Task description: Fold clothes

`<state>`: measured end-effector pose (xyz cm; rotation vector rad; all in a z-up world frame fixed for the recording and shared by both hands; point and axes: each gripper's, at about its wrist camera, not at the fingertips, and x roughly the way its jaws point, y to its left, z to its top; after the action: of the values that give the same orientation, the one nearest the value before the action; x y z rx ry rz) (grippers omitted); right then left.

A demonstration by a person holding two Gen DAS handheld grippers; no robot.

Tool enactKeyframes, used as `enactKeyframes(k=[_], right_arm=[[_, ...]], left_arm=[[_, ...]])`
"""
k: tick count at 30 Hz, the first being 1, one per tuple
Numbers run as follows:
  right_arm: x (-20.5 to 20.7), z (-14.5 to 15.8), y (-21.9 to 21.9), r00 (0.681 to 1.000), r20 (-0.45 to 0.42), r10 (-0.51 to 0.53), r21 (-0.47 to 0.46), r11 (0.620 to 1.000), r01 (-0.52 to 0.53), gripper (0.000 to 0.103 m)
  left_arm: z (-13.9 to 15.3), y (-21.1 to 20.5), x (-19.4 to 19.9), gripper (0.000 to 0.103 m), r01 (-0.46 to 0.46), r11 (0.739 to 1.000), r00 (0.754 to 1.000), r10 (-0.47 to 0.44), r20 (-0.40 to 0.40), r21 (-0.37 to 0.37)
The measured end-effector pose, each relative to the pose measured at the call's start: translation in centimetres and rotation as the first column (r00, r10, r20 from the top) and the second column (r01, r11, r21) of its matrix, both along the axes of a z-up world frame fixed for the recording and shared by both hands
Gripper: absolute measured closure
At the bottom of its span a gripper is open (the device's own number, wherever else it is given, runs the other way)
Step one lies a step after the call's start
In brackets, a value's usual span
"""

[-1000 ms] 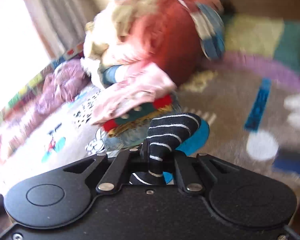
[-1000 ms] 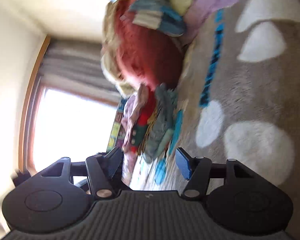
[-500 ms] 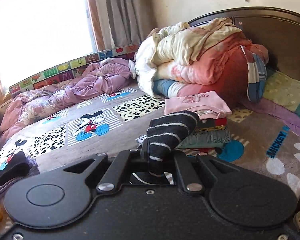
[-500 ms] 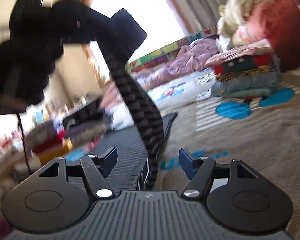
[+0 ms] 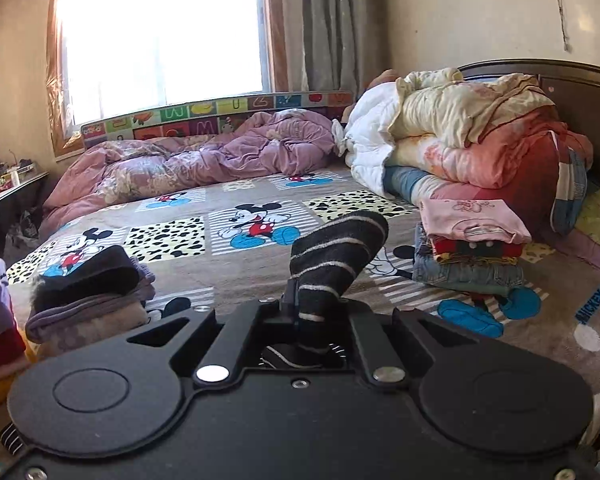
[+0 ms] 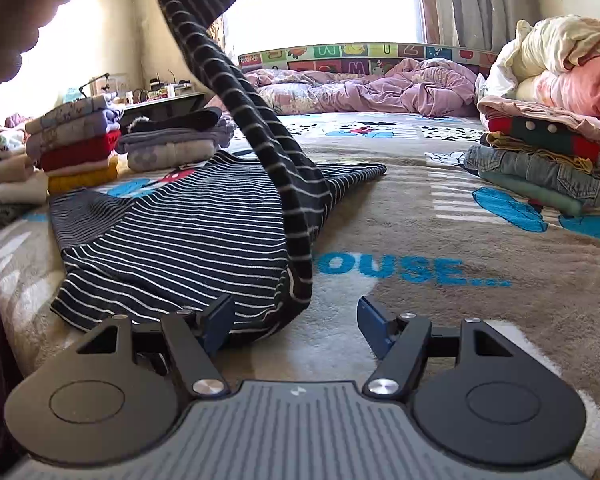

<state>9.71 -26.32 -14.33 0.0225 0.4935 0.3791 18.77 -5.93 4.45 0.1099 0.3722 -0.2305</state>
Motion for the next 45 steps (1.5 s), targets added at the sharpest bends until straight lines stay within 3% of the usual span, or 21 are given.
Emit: enactKeyframes(k=[9,16,26,38,45], right_arm=[[-0.3,-0.3,2.1,1.0,0.018,0.025,-0.092,0.995,-0.023,0.035],[-0.6,-0.4,2.3,0.999,0.03,0.025,-0.132,0.991,-0.021,0.035],[-1.6,-0.5,3.6,0.994,0.077,0.079,-0.246,0.968,-0.058,0.035],[-2.7,-1.1,4.8,0.987,0.109,0.117,-0.353,0.933,-0.072,0.036],[-2.8,-1.3,4.7,0.985,0.111,0.134,-0.38,0.921,-0.083,0.036]], left_arm=[[-1.8,5.6,0.4,0.1,-0.067,0.996,0.998,0.065,-0.023,-0.065],[-4.7,9.3,1.2,0.1,-0.103,0.989,0.993,0.096,-0.072,-0.104],[-8.2,13.8,2.1,0.1,-0.158,0.966,0.983,0.135,-0.12,-0.206],[-12.2,16.8,3.4,0.1,-0.209,0.914,0.974,0.164,-0.155,-0.347],[-14.7,17.6,4.2,0.1,-0.219,0.91,0.97,0.162,-0.183,-0.351]])
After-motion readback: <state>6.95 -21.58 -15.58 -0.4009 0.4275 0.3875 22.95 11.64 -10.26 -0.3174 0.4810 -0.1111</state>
